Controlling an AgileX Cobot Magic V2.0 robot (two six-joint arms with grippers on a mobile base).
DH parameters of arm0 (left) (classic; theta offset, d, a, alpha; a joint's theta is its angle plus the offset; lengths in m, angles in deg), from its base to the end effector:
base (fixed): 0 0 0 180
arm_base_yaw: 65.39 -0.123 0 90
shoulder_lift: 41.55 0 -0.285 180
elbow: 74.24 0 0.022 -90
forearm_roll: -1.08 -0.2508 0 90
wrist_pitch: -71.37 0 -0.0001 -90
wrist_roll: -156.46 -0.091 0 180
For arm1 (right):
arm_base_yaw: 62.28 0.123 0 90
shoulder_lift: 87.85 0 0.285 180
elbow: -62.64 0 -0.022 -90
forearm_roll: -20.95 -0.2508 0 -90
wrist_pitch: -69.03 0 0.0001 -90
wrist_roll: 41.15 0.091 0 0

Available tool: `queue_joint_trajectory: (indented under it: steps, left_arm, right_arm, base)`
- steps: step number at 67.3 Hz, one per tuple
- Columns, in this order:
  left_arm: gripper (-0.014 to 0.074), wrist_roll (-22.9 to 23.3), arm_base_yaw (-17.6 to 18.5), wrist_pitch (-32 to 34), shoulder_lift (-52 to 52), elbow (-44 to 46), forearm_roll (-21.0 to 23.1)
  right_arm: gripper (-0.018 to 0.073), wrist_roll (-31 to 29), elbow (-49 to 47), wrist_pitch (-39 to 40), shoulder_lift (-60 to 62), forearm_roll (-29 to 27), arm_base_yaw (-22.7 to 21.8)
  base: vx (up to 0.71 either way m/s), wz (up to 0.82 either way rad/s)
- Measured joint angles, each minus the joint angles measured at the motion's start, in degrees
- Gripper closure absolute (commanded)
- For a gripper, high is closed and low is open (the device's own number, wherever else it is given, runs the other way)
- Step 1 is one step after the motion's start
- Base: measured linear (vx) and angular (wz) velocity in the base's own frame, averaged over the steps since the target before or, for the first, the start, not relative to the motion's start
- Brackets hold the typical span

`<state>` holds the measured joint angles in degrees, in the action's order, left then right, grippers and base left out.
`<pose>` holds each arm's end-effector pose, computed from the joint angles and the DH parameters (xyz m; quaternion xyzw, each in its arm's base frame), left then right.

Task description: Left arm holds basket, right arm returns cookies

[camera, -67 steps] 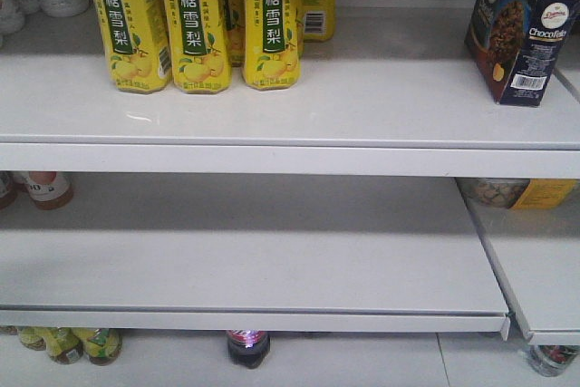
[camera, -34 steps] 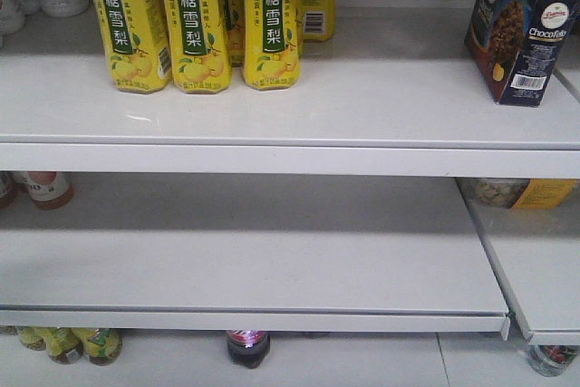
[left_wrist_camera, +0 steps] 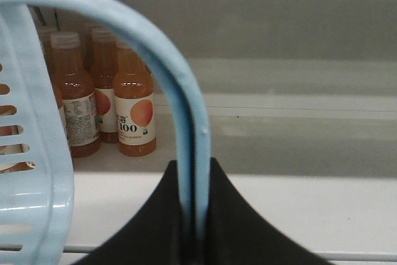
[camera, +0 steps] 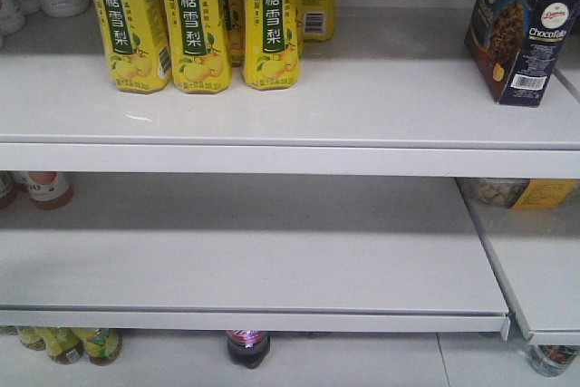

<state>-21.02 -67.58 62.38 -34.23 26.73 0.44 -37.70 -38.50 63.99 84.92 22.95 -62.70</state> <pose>0.0568 0.0023 0.1887 -0.0269 0.7388 0.0024 0.6734 0.0570 -0.0007 0.1960 0.0128 0.7139 0.0052 0.7001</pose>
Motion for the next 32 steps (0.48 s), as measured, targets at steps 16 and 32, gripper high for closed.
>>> queue_joint_trajectory:
  steps: [16,32]
  left_arm:
    - [0.0603,0.0,0.0,0.0,0.0,0.0,0.0]
    - [0.0603,0.0,0.0,0.0,0.0,0.0,0.0]
  right_arm:
    - [0.0568,0.0,0.0,0.0,0.0,0.0,0.0]
    - [0.0568,0.0,0.0,0.0,0.0,0.0,0.0]
  base:
    - [0.0,0.0]
    - [0.0,0.0]
